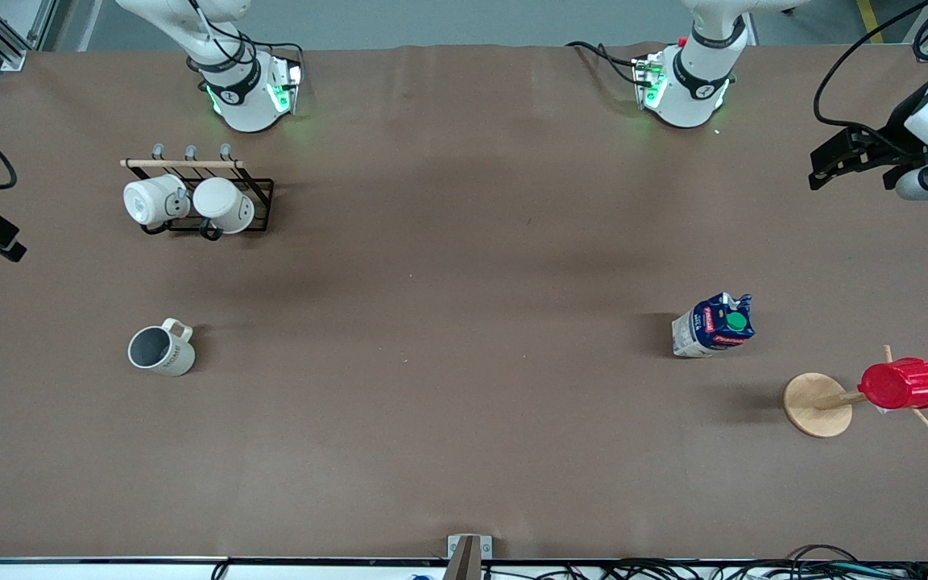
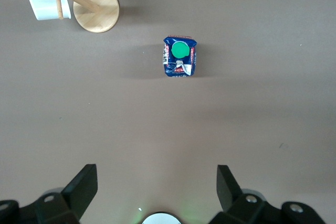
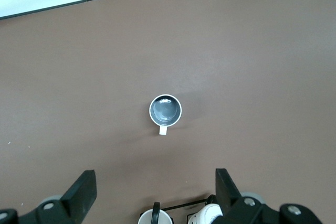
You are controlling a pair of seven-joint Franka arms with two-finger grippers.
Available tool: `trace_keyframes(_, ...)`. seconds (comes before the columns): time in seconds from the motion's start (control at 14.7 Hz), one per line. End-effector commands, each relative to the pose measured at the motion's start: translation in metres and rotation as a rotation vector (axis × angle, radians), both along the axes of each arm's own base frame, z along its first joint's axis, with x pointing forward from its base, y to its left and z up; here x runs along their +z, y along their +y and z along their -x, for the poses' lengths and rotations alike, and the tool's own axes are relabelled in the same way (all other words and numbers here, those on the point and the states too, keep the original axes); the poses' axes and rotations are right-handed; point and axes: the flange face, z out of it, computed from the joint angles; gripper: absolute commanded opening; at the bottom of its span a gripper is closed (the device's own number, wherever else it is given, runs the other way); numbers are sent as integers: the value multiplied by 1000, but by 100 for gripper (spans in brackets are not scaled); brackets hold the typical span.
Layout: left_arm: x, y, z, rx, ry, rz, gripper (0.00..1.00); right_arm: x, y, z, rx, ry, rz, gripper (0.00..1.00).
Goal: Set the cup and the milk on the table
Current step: 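Move the left gripper down toward the blue milk carton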
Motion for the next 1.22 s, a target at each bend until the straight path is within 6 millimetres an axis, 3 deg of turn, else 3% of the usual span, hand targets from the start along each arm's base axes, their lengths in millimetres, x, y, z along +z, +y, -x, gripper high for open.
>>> trace_keyframes(0.0, 7, 0, -2, -16, -12, 12, 100, 1, -1, -2, -17, -2, -24, 100)
trace_keyframes(0.2, 7, 1, -8, -14, -15, 13, 100, 0, -1, -2, -15, 1, -24, 100)
trace_keyframes(0.41, -11, 1, -25, -16, 11, 19, 100, 0, -1, -1, -18, 2, -25, 100)
trace_keyframes(0.88, -97, 8, -83, -4, 16, 18, 100, -1, -2, -1, -20, 4, -25, 100)
trace_keyframes(1.15, -153, 6, -92, -5, -9, 24, 100, -6, -3, -2, -18, 12, -25, 100)
